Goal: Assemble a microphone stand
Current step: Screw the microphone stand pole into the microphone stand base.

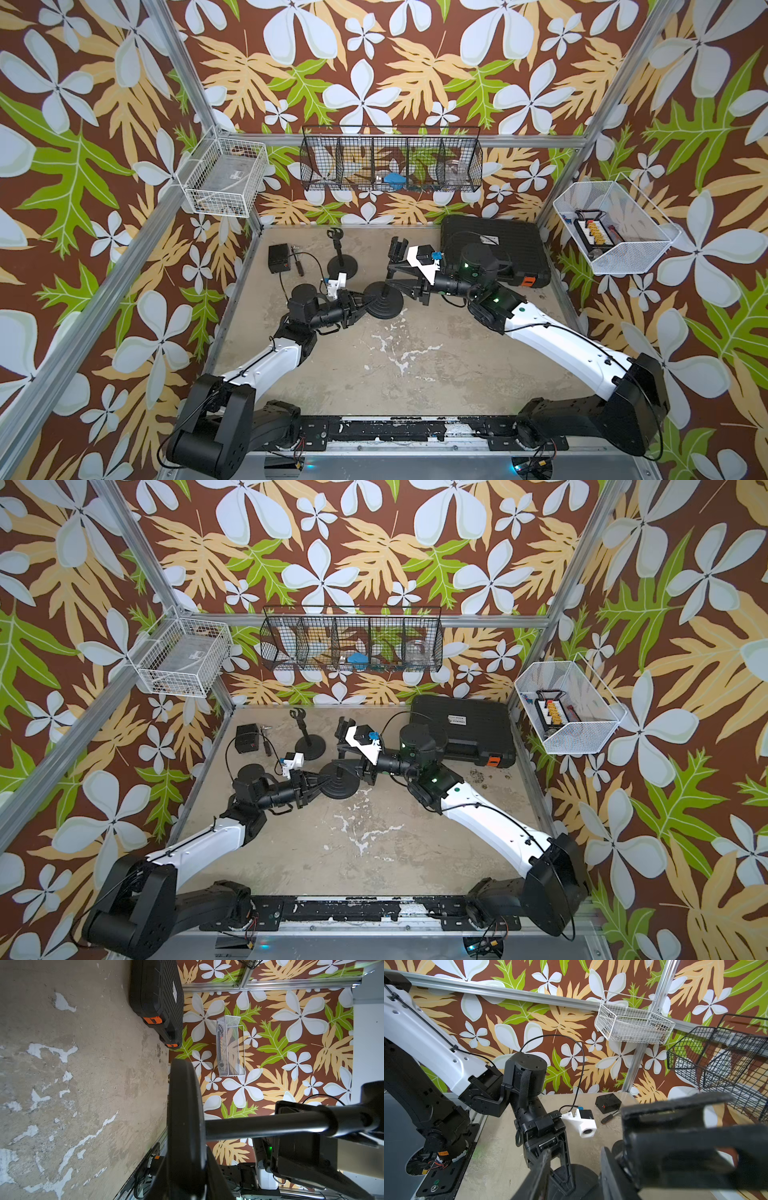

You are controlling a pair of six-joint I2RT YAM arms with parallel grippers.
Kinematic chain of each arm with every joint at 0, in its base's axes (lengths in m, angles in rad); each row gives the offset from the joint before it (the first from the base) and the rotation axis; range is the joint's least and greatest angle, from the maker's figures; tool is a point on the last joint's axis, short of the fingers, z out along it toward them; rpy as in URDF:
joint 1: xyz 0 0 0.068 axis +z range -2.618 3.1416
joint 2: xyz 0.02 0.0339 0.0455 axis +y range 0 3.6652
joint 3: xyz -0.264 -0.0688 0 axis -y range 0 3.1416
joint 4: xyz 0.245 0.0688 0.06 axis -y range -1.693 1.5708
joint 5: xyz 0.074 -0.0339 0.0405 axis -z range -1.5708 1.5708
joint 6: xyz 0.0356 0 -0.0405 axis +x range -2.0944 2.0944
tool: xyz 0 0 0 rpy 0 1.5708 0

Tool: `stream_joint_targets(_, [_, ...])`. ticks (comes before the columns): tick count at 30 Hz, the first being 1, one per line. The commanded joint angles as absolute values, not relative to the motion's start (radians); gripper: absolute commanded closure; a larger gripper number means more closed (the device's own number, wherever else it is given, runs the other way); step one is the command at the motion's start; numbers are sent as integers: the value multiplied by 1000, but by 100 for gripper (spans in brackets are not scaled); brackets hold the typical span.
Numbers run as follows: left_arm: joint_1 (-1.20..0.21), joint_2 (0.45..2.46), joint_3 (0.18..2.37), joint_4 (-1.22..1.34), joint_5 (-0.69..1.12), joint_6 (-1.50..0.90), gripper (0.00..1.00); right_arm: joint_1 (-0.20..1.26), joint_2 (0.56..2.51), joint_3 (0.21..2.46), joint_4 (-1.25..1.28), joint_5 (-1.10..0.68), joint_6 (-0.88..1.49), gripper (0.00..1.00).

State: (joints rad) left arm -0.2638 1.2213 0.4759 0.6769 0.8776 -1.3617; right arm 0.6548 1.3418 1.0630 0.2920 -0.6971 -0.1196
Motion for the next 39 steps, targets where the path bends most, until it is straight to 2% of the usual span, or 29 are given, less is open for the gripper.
stream_joint_targets(1, [-265, 1224, 482, 770, 929, -1333, 100, 652, 1302, 1010, 343, -672, -85, 58])
stream_joint_targets(8, [-265, 1234, 486, 771, 925, -1339, 100, 591, 1251, 951, 373, -650, -7, 56])
stream_joint_targets(12, [-265, 1238, 507, 718, 930, -1297, 100, 537, 1291, 1000, 372, -744, 27, 50])
stream_joint_targets(17, [-267, 1271, 527, 710, 968, -1287, 100, 532, 1354, 1067, 335, -859, -15, 50])
stream_joint_targets(23, [-267, 1304, 560, 653, 980, -1238, 100, 534, 1386, 1096, 353, -962, -24, 60])
stream_joint_targets(30, [-273, 1328, 567, 659, 987, -1236, 100, 535, 1391, 1087, 360, -947, -17, 85])
stream_joint_targets(34, [-273, 1329, 562, 733, 971, -1277, 100, 549, 1378, 1051, 390, -854, 2, 100])
stream_joint_targets(37, [-273, 1323, 548, 808, 918, -1308, 100, 557, 1334, 963, 506, -638, 100, 100])
stream_joint_targets(39, [-273, 1313, 534, 850, 869, -1328, 100, 576, 1305, 906, 557, -433, 167, 100])
